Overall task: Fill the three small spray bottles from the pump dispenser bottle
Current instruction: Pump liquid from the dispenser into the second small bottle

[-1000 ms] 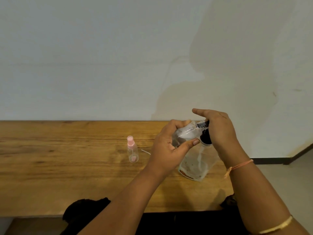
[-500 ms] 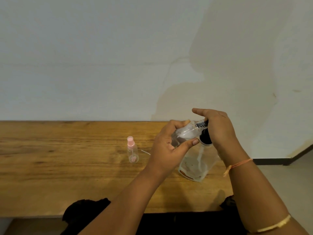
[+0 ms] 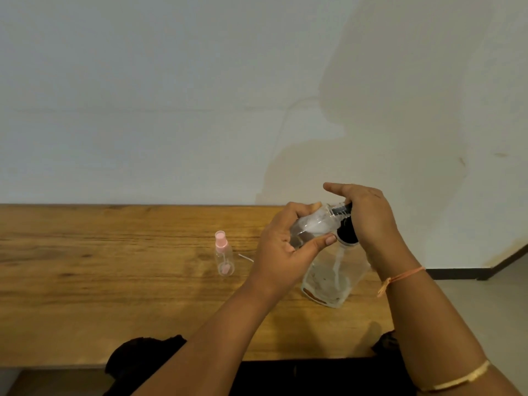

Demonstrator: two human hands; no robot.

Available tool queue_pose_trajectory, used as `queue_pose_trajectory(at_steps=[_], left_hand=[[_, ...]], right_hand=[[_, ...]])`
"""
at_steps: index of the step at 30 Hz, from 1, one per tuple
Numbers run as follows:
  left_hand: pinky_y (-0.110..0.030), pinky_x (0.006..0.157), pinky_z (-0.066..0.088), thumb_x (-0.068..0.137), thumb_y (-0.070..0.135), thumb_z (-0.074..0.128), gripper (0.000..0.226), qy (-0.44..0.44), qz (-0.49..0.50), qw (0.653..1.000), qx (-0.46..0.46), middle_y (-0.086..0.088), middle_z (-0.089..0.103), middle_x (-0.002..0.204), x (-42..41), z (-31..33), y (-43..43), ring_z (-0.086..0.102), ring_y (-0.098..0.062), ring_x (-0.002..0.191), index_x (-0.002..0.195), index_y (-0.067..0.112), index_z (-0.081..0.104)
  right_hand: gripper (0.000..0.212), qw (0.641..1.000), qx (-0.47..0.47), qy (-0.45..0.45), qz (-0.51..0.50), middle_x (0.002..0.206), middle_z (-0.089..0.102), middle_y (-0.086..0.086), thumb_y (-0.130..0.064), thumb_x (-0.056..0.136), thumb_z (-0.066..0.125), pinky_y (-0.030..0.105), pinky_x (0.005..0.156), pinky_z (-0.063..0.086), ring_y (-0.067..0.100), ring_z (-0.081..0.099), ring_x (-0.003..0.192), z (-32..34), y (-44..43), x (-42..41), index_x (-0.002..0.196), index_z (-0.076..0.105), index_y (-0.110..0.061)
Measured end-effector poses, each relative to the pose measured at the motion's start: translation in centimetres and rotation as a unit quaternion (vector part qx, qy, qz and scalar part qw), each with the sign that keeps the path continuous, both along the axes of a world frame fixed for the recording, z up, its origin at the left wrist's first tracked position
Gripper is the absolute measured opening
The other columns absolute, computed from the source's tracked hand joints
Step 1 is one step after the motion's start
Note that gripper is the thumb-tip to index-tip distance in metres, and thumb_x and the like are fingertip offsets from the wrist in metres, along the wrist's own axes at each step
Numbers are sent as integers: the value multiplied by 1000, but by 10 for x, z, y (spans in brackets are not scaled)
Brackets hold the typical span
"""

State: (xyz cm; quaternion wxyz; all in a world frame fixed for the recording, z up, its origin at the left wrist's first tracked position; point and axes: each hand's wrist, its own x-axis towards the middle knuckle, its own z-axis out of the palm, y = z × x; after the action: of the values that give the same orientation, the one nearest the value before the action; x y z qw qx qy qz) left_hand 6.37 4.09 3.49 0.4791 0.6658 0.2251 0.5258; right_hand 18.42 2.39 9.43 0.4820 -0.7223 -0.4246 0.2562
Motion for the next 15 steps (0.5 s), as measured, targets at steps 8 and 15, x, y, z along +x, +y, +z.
queue_pose_trajectory(at_steps=[8, 15], left_hand=[[-16, 68, 49, 74, 21, 76, 37, 23, -11, 999, -21, 26, 62, 87, 1, -4, -1, 60, 1, 83, 84, 49, 55], [-11, 79, 48, 67, 31, 77, 35, -2, -14, 1000, -6, 35, 61, 104, 0, 3, -1, 59, 5, 104, 86, 52, 56]], right_hand=[[43, 963, -144, -226, 26, 140, 43, 10, -3, 93, 42, 58, 113, 12, 25, 28, 137, -11, -1, 5, 129, 53, -25], [30, 1000, -15, 2, -13, 105, 48, -13, -28, 95, 40, 51, 114, 17, 22, 37, 132, 1, -3, 1, 109, 66, -27]])
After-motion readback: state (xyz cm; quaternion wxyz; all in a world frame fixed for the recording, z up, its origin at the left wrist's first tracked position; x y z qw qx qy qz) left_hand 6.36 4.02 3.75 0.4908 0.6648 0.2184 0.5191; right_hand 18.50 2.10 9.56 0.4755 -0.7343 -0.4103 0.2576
